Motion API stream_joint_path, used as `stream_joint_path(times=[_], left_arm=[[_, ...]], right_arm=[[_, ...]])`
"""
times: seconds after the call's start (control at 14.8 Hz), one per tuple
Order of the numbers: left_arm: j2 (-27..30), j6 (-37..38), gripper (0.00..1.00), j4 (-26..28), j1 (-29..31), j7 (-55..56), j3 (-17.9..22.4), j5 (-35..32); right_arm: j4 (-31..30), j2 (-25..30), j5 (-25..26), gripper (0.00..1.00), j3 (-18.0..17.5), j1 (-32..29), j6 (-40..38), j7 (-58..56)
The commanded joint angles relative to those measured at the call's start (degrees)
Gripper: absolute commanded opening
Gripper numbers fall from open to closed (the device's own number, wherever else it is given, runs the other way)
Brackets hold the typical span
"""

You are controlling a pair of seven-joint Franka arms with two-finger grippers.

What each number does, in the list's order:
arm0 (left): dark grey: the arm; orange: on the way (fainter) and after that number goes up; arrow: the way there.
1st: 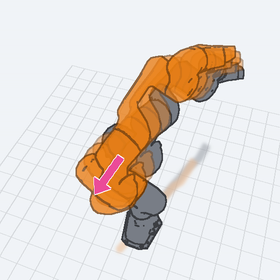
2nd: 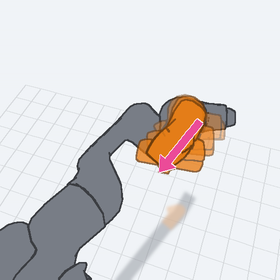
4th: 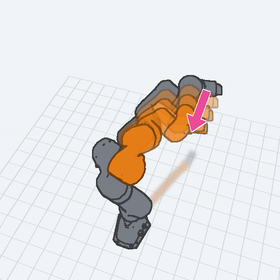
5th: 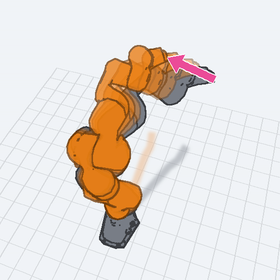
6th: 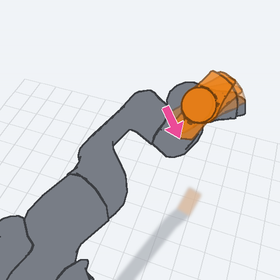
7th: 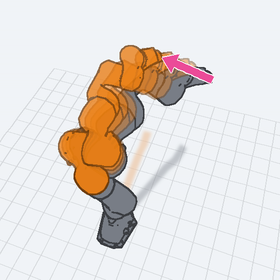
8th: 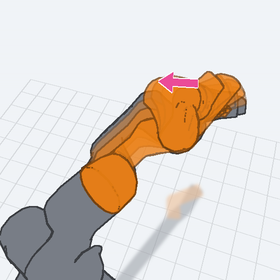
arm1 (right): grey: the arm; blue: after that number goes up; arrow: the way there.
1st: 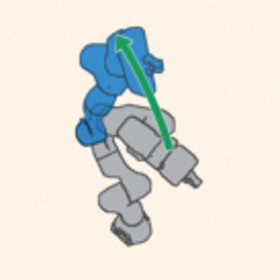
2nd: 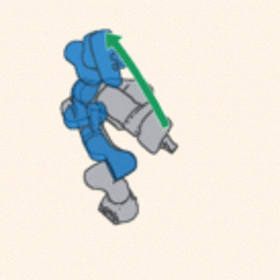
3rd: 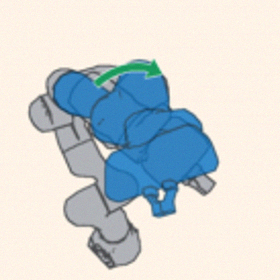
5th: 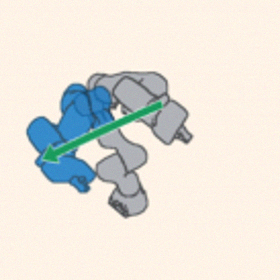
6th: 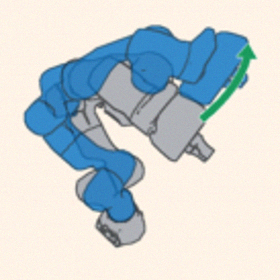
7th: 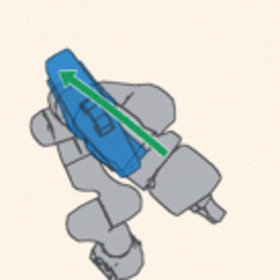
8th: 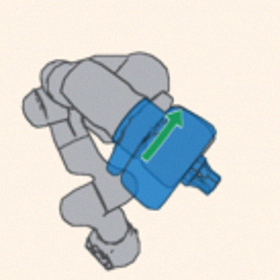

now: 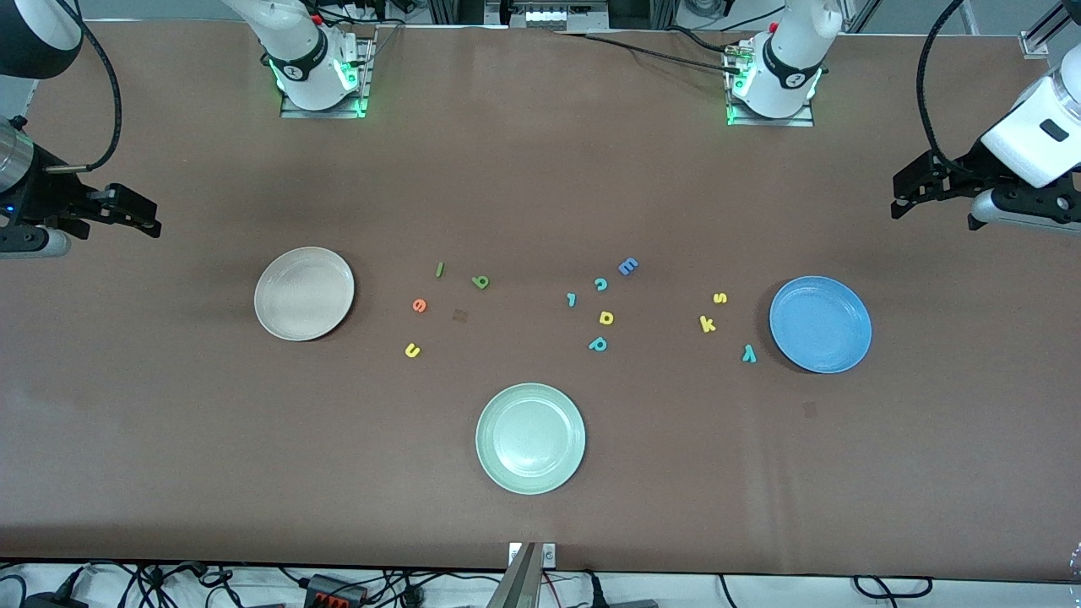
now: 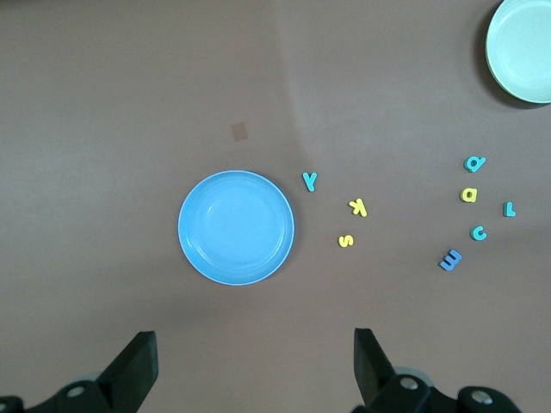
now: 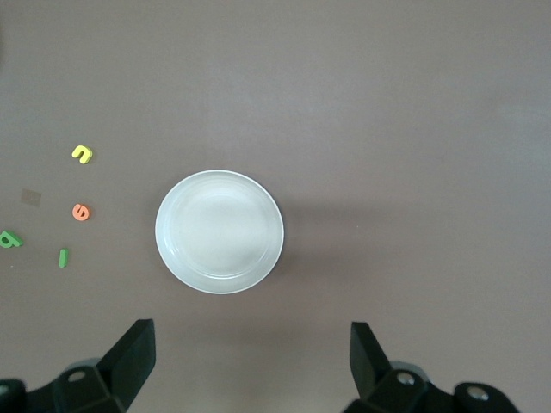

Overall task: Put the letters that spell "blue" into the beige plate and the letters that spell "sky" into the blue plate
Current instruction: 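Move the right gripper toward the green letters while the left gripper reaches out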

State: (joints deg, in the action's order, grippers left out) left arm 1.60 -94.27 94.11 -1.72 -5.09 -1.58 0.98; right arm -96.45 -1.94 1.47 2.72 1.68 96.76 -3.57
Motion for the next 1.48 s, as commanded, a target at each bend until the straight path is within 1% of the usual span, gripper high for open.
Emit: stream_joint_path(times=[0.0,0.67,0.81,0.94,1.08,1.15,1.21,1.41], left_arm=[[-0.81,1.37,1.0,-1.83,0.22,-0.62,0.0,0.95],[-0.72,1.37,1.0,-1.83,0.14,-0.27,0.0,0.95],[-0.81,2.94,1.0,-1.91,0.14,-0.36,0.0,0.95],[-0.98,6.1,1.0,-1.91,0.05,-0.62,0.0,0.95],[-2.55,9.18,1.0,-1.83,-1.0,-0.62,-0.09,1.04],[-3.61,11.28,1.0,-1.65,-1.44,-0.97,-0.09,0.95],[-6.06,12.87,1.0,-1.74,-2.4,-0.98,-0.09,0.95],[-8.8,13.24,1.0,-1.65,-3.73,-0.27,-0.09,1.04]], right_arm=[[-1.02,1.15,-0.41,1.0,-0.35,-0.01,0.1,-0.74],[-0.58,1.15,-0.15,1.0,-0.35,-0.09,-2.72,-1.36],[-0.58,0.97,-0.15,1.0,-0.35,-0.18,-2.72,-1.36],[-0.66,0.54,0.11,1.0,-0.43,-0.01,-2.72,-1.44],[-0.84,-1.13,0.11,1.0,-0.96,0.86,-2.72,-1.36],[-1.01,-2.27,0.03,1.0,-0.96,2.61,-2.72,-1.27],[-1.02,-3.58,-0.15,1.0,-0.96,4.11,-2.54,-0.75],[-1.01,-7.45,-0.41,1.0,-0.96,6.58,-1.4,-0.3]])
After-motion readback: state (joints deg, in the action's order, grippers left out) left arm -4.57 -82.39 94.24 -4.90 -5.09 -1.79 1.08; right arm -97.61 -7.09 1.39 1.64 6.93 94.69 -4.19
